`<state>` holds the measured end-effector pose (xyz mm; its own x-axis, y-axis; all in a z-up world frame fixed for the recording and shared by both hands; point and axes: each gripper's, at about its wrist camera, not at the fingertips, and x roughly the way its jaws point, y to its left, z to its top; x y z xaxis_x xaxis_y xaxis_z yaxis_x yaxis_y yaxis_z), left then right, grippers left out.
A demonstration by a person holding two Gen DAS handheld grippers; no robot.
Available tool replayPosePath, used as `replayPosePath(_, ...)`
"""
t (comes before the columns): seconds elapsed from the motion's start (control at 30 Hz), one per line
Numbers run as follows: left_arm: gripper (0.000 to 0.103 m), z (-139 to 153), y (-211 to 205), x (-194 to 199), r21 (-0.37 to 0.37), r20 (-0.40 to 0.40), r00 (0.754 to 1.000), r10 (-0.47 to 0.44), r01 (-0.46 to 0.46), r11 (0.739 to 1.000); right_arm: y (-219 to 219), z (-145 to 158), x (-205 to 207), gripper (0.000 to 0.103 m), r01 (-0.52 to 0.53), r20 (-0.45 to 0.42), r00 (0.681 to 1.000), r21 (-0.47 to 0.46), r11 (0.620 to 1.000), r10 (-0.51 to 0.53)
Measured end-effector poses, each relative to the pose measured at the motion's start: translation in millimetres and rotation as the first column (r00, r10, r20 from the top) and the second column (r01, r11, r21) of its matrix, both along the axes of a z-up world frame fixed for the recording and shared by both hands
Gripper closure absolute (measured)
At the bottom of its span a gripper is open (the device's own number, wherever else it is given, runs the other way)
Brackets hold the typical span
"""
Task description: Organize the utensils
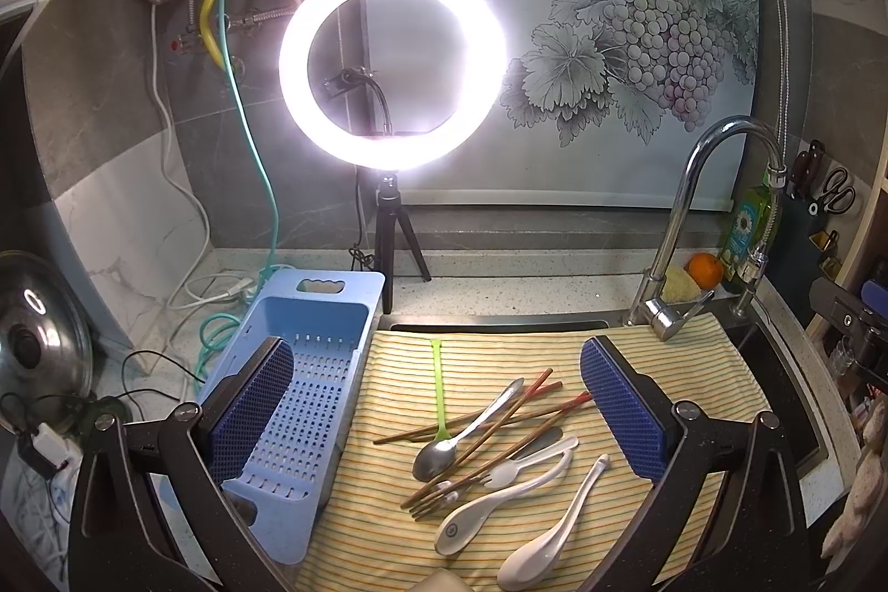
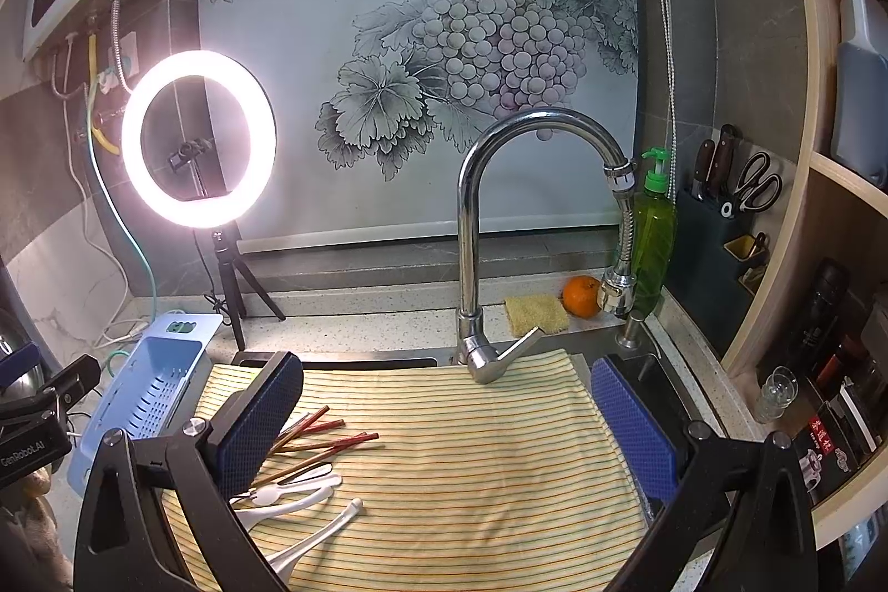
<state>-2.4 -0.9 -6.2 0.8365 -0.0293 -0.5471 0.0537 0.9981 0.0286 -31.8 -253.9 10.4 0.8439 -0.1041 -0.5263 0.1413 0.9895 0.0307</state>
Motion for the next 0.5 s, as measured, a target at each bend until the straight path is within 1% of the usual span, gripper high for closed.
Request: replayPosePath(0.5, 0.0, -2.3, -0.7, 0.6, -0.002, -0.005, 1.0, -0.01, 0.01, 1.0, -1.7, -5.4, 1.9, 0.001, 0.004, -0.015, 1.0, 0.003, 1.0, -0.004)
